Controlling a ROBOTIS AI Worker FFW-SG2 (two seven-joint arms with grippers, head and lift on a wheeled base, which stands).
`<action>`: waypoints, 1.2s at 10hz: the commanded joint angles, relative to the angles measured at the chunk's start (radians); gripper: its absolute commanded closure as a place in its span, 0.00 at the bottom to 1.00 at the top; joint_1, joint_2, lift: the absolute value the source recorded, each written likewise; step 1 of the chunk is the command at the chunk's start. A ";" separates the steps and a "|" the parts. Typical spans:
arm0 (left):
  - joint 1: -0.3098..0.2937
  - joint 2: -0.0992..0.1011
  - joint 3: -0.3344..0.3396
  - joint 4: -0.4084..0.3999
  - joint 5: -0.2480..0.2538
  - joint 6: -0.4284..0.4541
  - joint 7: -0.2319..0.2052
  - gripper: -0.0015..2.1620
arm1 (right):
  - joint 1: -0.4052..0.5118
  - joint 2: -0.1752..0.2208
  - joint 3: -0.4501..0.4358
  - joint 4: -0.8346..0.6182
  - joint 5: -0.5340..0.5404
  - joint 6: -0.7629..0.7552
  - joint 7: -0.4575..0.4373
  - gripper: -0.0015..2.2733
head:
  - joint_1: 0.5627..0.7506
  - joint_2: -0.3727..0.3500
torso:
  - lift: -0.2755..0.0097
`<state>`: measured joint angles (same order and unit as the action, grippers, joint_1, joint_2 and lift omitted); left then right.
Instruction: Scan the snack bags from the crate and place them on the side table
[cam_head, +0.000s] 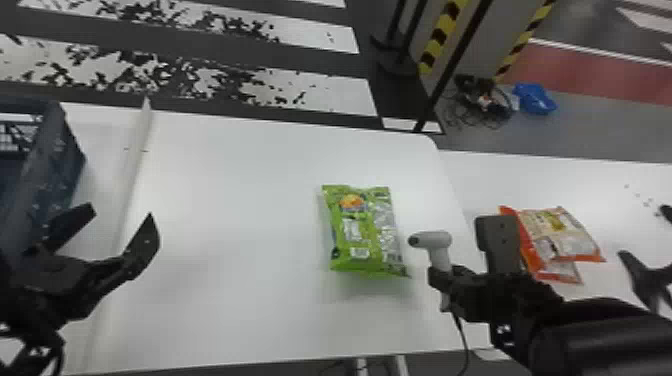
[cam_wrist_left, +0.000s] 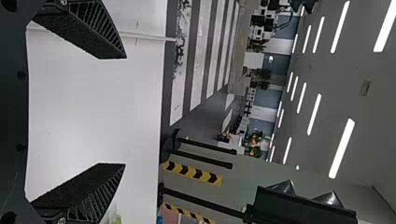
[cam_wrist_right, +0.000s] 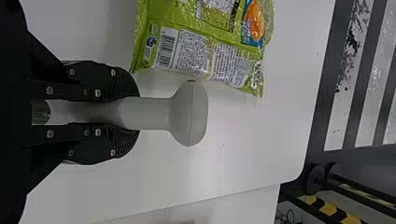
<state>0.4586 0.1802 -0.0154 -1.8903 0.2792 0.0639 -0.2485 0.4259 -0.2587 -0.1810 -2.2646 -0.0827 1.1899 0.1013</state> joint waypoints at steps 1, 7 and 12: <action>0.000 0.001 0.002 0.004 0.002 0.000 0.000 0.02 | 0.024 0.006 0.020 -0.046 0.000 0.030 0.000 0.99 | 0.70 0.20 | 0.68; -0.001 0.001 0.009 0.019 0.011 -0.019 0.000 0.02 | 0.039 0.012 0.086 -0.098 0.005 0.104 -0.002 0.99 | 0.70 0.29 | 0.68; -0.005 -0.001 0.009 0.025 0.012 -0.022 -0.002 0.02 | 0.034 0.012 0.075 -0.098 0.018 0.098 -0.015 0.99 | 0.70 0.30 | 0.68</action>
<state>0.4540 0.1796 -0.0061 -1.8647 0.2915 0.0437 -0.2498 0.4624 -0.2459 -0.1009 -2.3623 -0.0654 1.2888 0.0862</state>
